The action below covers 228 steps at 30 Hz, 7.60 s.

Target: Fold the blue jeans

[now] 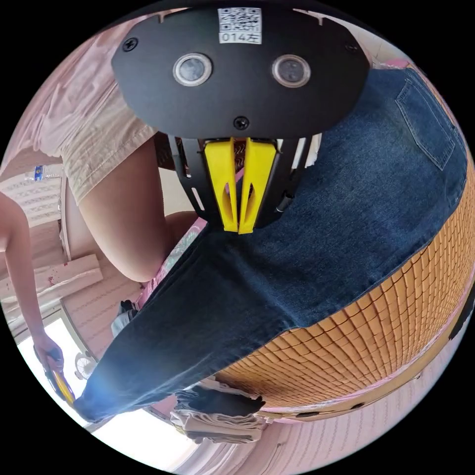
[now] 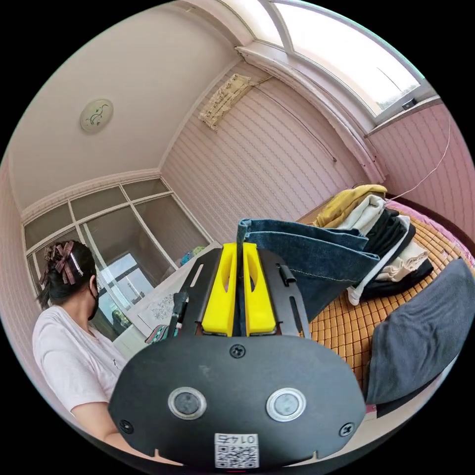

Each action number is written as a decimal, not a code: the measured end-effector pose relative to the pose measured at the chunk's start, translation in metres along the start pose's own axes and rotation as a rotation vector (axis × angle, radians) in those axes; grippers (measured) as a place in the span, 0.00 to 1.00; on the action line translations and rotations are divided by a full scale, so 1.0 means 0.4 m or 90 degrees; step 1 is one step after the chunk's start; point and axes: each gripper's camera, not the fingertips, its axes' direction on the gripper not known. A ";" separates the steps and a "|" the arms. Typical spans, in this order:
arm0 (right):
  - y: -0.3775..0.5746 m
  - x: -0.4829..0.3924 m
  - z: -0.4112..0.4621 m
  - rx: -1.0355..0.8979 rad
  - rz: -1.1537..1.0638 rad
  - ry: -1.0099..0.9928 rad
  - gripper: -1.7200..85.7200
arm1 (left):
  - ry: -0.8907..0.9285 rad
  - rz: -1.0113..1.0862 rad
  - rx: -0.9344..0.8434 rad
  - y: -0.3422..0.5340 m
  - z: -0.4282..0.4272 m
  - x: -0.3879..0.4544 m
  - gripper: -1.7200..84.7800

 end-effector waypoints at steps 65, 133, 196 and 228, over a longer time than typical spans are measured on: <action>0.691 -0.598 1.945 -0.866 -0.334 -0.061 0.11 | -0.134 -0.337 0.039 0.676 -0.374 -0.358 0.07; 0.720 -0.700 1.901 -1.023 -0.547 0.126 0.01 | -0.156 -0.008 -0.012 0.217 -0.268 0.079 0.01; 0.777 -0.318 1.112 -0.800 -0.277 0.072 0.02 | -0.136 -0.214 0.141 0.361 -0.117 -0.345 0.07; 0.568 -0.590 1.095 -0.572 -0.306 -0.117 0.06 | 0.100 -0.375 0.348 0.865 -0.095 -0.516 0.07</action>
